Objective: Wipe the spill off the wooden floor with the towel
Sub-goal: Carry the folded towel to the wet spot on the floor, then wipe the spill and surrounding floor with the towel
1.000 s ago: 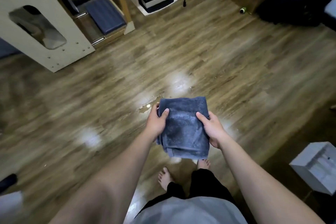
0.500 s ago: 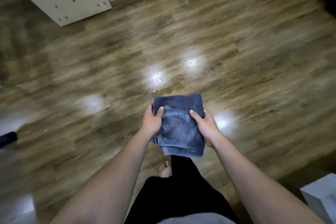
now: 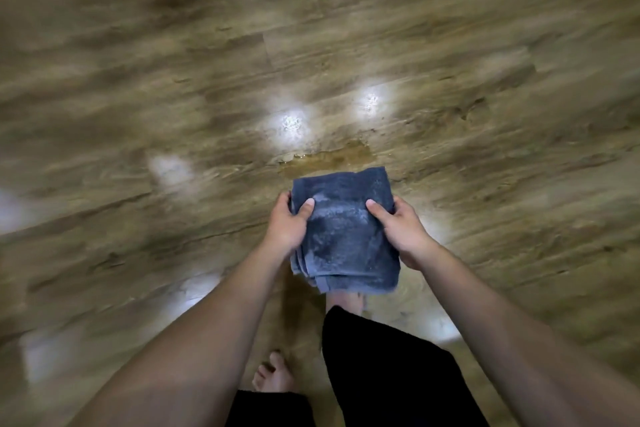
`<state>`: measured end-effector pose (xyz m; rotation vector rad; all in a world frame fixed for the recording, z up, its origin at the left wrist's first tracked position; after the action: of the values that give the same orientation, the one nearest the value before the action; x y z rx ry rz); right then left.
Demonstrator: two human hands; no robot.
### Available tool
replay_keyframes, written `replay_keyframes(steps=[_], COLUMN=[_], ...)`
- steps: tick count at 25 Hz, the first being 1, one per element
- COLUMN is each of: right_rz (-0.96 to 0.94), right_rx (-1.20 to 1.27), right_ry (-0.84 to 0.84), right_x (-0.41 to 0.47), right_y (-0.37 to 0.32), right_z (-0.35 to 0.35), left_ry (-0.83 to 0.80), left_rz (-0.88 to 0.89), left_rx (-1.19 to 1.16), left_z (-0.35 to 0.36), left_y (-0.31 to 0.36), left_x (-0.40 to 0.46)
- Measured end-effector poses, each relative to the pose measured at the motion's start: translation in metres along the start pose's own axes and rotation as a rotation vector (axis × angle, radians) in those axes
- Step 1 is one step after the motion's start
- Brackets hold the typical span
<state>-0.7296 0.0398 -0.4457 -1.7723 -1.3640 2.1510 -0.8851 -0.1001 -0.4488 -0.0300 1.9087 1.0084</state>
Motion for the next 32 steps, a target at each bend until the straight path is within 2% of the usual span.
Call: replay_keyframes(steps=[7,14,17,20,21,23,26,29,32], right_rz=[-0.03,-0.039,-0.02,-0.041,-0.044,-0.058,-0.184,-0.403,-0.682], right_rx=[-0.064,-0.051,-0.056,-0.116,-0.128,-0.116,-0.106,-0.185,-0.392], right_ry=[0.005,0.03,0.033,0.061,0.069,0.092,0.168,0.252,0.35], right_x=[0.137,0.174,0.175,0.175,0.175,0.175,0.175,0.169,0.154], right_y=[0.099,0.143,0.154,0.162,0.163,0.16,0.139,0.11,0.081], right_z=[-0.005,-0.012,-0.01,-0.014,-0.016,-0.022,-0.038,-0.058,-0.073], left_ry=[-0.033,-0.067,-0.089,0.095,0.145,0.165,0.114,0.06,0.066], left_rz=[-0.033,0.055,0.114,0.275,0.286,0.178,-0.032,-0.024,-0.012], left_rx=[0.077,0.25,0.429,0.922,1.031,1.074,0.986,1.021,1.0], left_z=[0.048,0.069,0.067,0.067,0.066,0.056,0.031,0.019,0.02], left_y=[-0.09,-0.13,-0.136,-0.142,-0.145,-0.158,-0.184,-0.198,-0.196], left_x=[0.134,0.177,0.184,0.183,0.183,0.187,0.193,0.196,0.193])
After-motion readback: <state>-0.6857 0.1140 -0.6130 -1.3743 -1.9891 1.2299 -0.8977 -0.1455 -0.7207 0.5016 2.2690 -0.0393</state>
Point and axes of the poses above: each hand's wrist, its own x-axis towards the middle knuckle, its own z-axis out of the palm, y = z × x, the point moved 2 cm from there along x, towards the middle knuckle, and after that the axes turned 4 degrees about x, right-handed, at the moved point
